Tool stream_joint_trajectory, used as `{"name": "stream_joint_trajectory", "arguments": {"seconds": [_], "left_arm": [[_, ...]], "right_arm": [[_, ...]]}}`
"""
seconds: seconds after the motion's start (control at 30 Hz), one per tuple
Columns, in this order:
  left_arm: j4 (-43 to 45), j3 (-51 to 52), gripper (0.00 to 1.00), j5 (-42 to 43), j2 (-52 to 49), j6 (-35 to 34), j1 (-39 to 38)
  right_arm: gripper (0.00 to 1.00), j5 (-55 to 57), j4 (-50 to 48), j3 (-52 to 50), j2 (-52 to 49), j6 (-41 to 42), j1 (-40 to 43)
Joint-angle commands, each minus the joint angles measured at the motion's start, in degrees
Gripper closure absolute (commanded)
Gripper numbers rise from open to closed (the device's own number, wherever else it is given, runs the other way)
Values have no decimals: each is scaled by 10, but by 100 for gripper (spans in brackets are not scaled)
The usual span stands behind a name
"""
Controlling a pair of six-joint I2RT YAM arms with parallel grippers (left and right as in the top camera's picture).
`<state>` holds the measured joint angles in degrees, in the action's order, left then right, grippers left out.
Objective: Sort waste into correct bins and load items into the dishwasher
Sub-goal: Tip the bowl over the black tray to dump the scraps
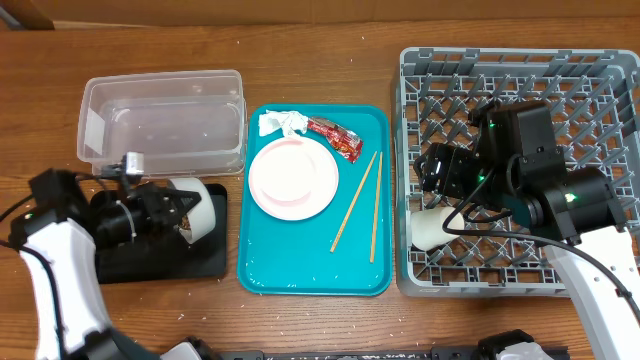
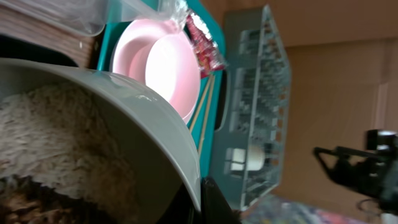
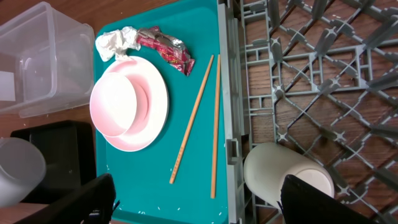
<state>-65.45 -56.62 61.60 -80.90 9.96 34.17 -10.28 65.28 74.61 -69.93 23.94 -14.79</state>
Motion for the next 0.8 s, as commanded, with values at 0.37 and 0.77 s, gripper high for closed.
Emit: {"name": "stream_joint_trajectory", "arguments": {"seconds": [0.37,0.77], "left_arm": [[-162,25,96,206,-187,284,117],[-249,24,96,186,-187,422,138]], "right_arm": [[13,-3,-3,11,0,-3,-4],[13,-3,-2,11,0,-3,-4]]}}
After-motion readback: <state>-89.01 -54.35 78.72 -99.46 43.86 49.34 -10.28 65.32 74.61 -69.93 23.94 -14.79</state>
